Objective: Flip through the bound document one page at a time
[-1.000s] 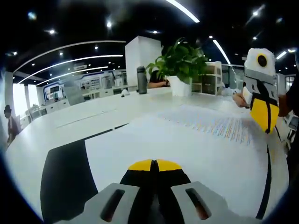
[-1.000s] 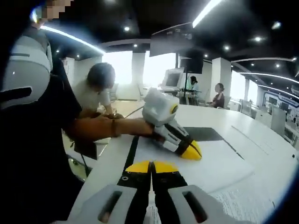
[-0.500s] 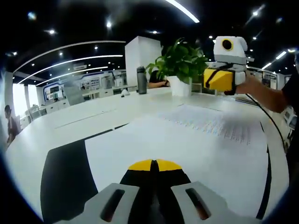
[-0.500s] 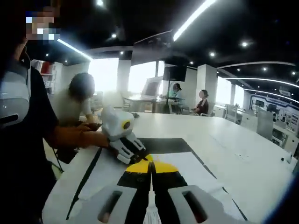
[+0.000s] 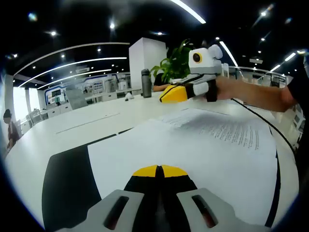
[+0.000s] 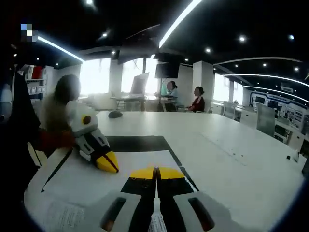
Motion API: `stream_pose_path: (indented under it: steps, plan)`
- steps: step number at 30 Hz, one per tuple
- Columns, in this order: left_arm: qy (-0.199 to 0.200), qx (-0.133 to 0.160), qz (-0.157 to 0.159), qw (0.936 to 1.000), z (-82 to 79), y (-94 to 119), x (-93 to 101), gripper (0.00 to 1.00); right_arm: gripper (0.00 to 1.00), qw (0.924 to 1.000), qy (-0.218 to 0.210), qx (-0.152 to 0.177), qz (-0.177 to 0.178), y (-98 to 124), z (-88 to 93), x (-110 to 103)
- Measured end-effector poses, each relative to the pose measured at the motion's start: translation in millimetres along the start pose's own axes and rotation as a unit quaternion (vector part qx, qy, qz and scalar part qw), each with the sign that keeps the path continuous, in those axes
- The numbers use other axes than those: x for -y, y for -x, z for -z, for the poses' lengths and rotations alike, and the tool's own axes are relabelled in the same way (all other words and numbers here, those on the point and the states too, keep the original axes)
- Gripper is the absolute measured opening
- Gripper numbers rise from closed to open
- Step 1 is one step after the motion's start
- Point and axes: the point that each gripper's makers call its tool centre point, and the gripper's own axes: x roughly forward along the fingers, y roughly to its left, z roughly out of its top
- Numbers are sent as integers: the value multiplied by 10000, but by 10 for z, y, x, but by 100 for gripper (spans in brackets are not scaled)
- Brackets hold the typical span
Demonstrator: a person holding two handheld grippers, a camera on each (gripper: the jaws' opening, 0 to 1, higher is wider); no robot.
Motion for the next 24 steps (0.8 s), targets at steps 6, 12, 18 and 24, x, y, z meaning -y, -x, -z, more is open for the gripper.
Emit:
stream_pose_path:
  steps: [6, 12, 18, 24]
  plan:
    - [2, 3, 2, 10000, -3, -1, 2, 3, 4, 9998, -64, -145, 134, -104, 237, 242]
    - [4, 5, 2, 10000, -1, -5, -2, 3, 4, 9987, -209, -335, 327, -149, 480, 420]
    - [7, 5, 5, 10000, 0, -10, 1, 3, 4, 9980, -5, -576, 264, -188, 582, 265]
    - [11, 6, 8, 10000, 5, -16, 3, 3, 4, 9983, -50, -573, 113, -133, 582, 134]
